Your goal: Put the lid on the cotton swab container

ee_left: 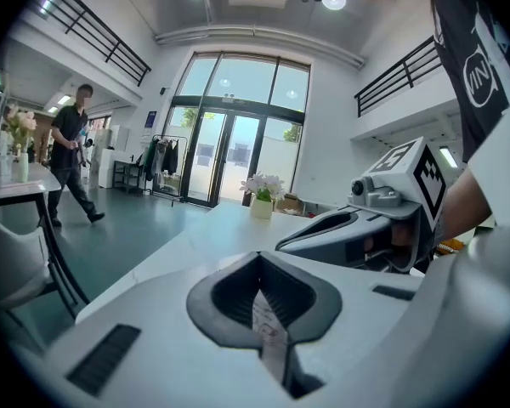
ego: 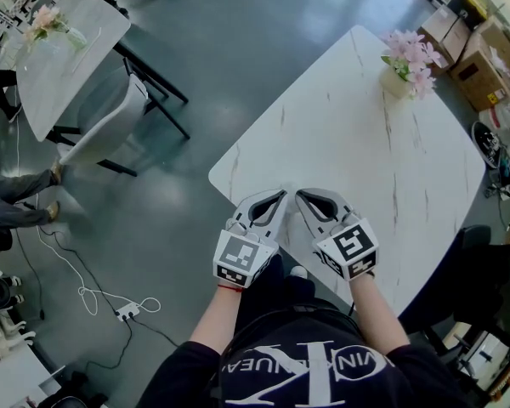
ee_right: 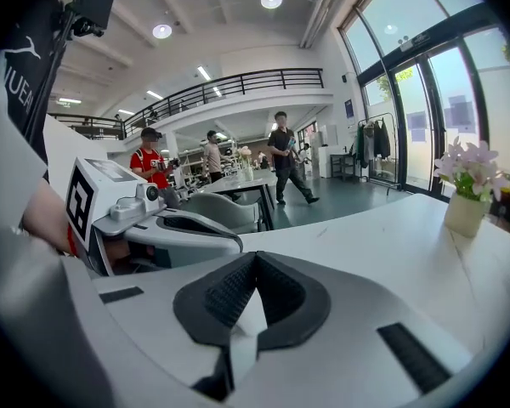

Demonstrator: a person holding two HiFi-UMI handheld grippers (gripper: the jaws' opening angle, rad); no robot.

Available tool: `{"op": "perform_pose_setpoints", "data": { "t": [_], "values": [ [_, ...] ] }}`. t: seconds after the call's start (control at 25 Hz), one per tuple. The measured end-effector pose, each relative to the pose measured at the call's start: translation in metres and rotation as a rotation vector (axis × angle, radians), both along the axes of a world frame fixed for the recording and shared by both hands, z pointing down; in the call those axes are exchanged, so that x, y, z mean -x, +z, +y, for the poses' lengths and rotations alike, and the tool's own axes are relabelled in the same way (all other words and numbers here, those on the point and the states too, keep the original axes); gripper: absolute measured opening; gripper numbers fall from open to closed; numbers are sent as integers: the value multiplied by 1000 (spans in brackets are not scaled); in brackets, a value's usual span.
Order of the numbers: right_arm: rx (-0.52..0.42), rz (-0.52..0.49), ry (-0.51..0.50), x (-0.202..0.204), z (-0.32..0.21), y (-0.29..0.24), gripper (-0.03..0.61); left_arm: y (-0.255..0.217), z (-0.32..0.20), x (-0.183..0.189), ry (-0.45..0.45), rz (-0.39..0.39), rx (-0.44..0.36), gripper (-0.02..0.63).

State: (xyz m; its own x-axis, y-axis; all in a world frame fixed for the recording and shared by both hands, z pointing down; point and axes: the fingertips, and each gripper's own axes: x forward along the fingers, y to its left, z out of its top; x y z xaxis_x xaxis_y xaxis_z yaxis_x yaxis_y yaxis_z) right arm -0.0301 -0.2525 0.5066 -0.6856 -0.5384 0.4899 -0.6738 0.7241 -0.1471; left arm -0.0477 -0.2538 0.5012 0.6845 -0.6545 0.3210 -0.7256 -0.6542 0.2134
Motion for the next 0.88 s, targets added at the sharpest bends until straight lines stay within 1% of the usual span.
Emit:
{"op": "perform_pose_setpoints", "data": {
  "t": [0.2, 0.52, 0.88],
  "values": [
    [-25, -49, 17, 2, -3, -13, 3, -8, -3, 1, -17, 12, -19, 5],
    [-77, -69, 22, -3, 3, -35, 3, -33, 0, 5, -60, 41, -58, 5],
    [-115, -105, 19, -10, 23, -61, 3, -60, 20, 2, -92, 47, -99, 5]
  ]
}}
